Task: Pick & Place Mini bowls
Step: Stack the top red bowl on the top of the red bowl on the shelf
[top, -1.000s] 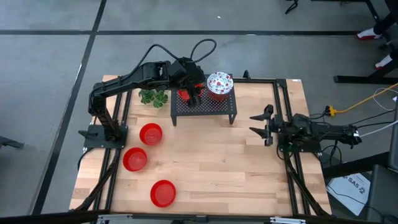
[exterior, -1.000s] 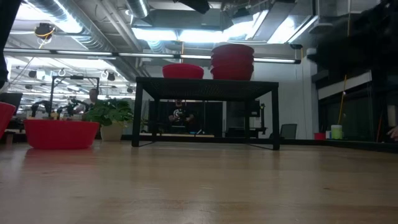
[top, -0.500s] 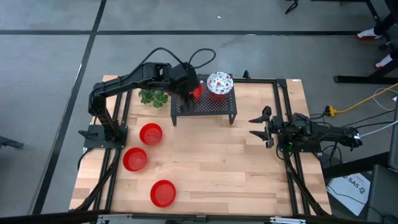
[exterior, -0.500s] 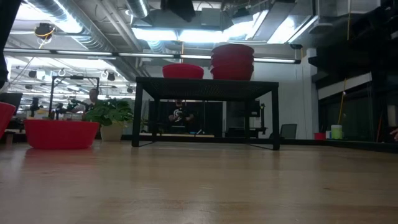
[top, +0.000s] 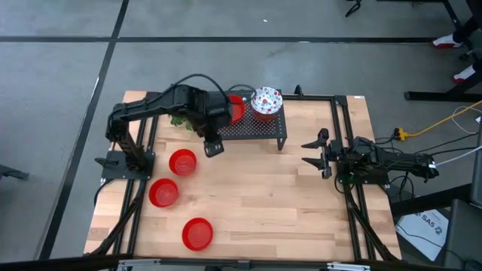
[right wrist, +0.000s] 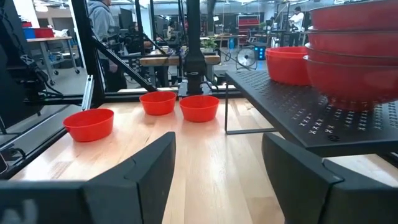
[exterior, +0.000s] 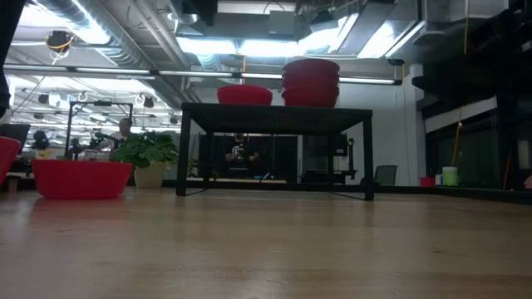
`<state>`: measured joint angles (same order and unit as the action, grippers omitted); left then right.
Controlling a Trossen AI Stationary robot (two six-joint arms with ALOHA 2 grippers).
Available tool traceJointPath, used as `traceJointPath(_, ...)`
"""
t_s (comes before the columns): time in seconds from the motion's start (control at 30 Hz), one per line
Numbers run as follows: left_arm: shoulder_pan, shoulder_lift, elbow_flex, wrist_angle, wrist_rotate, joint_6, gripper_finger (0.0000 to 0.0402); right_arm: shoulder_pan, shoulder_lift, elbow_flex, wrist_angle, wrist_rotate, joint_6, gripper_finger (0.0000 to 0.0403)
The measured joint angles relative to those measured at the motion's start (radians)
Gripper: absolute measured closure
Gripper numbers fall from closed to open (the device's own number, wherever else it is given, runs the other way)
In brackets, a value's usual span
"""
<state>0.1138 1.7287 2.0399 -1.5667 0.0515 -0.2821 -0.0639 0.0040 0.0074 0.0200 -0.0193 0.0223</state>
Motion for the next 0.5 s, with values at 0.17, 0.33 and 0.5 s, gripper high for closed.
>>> traceJointPath(0.17,-0.037,-0.022,-0.004,-0.006,0.067,-0.059,0.0258,0.0,0.0,0.0,0.0,0.0,0.0,0.0166)
traceJointPath(0.33,-0.066,-0.03,-0.005,-0.005,0.054,-0.115,0.0258,0.0,0.002,0.0,0.001,0.02,0.0,0.0166)
traceJointPath(0.5,-0.103,-0.031,-0.005,-0.005,0.026,-0.174,0.0258,0.0,0.002,0.0,0.003,0.027,-0.001,0.0166)
